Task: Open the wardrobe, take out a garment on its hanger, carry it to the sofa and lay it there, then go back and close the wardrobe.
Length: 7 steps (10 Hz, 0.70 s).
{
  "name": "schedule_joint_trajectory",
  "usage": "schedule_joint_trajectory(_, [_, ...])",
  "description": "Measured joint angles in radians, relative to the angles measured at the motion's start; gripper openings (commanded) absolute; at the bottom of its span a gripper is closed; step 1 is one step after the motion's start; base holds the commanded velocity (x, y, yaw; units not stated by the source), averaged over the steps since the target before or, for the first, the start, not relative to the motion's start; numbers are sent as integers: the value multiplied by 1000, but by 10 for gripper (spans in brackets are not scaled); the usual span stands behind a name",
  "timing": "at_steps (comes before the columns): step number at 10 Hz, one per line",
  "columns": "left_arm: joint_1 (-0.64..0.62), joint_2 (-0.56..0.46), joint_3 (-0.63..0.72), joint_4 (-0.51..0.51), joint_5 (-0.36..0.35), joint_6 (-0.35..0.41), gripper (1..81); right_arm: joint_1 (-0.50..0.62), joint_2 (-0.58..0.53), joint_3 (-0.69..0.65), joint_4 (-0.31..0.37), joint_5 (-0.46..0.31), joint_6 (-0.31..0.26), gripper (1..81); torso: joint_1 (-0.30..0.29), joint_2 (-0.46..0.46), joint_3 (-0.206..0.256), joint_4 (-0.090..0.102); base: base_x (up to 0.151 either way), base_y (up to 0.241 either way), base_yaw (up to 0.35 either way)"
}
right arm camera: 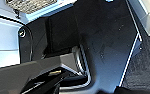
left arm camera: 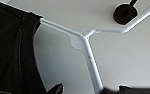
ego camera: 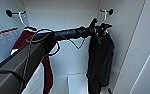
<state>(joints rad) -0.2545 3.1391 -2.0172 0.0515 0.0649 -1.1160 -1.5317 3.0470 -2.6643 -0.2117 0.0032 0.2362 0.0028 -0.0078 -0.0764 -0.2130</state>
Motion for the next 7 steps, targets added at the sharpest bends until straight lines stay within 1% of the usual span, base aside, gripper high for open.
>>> schedule_joint_trajectory(3, [0,-4,32,4,-53,0,811,0,6,-2,0,0,0,811,0,0,0,0,0,0,0])
schedule_joint_trajectory(5, [0,-23,74,4,-93,0,811,0,6,-7,0,-19,0,811,0,0,0,0,0,0,0])
schedule_joint_trajectory(7, [0,-40,94,5,-111,0,811,0,12,-8,-1,-25,0,811,0,0,0,0,0,0,0])
